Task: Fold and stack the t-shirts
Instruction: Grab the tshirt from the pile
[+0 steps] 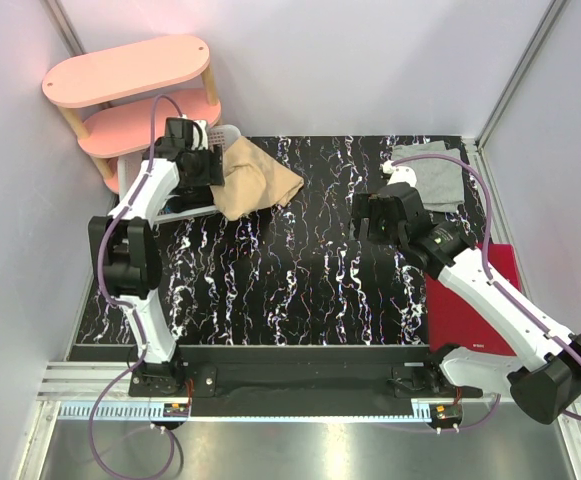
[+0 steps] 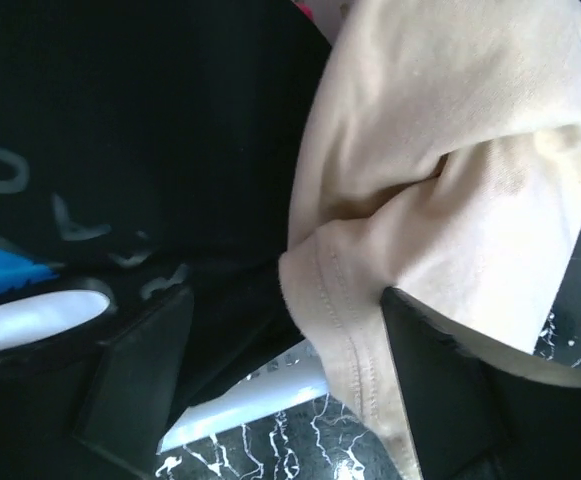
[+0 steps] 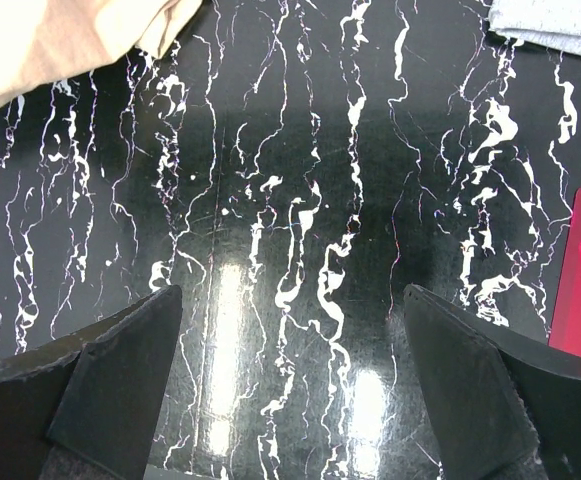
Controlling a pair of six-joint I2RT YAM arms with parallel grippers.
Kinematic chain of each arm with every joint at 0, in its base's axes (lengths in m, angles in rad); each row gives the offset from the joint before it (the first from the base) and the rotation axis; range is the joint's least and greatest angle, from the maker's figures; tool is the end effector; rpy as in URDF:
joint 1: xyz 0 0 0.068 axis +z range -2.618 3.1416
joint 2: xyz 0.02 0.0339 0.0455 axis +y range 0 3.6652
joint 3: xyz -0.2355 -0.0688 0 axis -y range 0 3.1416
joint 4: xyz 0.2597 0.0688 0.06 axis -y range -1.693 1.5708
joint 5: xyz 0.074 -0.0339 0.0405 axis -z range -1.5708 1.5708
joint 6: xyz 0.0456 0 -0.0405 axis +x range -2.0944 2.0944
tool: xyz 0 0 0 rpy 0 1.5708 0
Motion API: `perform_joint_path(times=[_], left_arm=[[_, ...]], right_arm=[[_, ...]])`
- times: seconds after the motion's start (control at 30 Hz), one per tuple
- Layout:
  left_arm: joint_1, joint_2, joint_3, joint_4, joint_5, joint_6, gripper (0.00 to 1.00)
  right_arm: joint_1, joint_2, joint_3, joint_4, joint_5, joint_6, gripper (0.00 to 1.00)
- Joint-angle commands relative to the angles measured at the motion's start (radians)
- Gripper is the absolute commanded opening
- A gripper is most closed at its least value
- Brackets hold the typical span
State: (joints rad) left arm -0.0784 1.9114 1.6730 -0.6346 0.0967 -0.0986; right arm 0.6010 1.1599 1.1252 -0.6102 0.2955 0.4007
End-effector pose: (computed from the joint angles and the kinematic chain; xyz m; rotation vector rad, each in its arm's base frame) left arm 0.4402 -0.0390 0.2410 0.0184 2.4481 -0.1967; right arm 0.2397 0.1483 0.3096 -0.0570 2.1928 0.2387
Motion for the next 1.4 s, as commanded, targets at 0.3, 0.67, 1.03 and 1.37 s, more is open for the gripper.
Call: perform_joint_path(times=[0.3, 0.67, 1.03, 1.37], left_arm=[[-0.055, 0.031, 0.05, 0.019, 0.123, 0.022, 0.68], [-0.041, -0.017, 0.063, 0.012, 0.152, 0.022, 0.0], [-0.015, -0.566, 0.194, -0.031, 0.075, 0.16, 0.0], [-0.017, -0.848, 0.271, -0.186, 0.097, 0.166, 0.0]], right_arm=[[-0.003, 0.038, 0.036, 0.006, -0.028, 0.018, 1.0], [-0.003, 0.021, 0.033, 0.007, -0.039, 0.021, 1.0], [-0.004, -0.014, 0.028, 0.003, -0.058, 0.0, 1.0], [-0.001, -0.075, 0.012, -0.013, -0.071, -0.005, 1.0]])
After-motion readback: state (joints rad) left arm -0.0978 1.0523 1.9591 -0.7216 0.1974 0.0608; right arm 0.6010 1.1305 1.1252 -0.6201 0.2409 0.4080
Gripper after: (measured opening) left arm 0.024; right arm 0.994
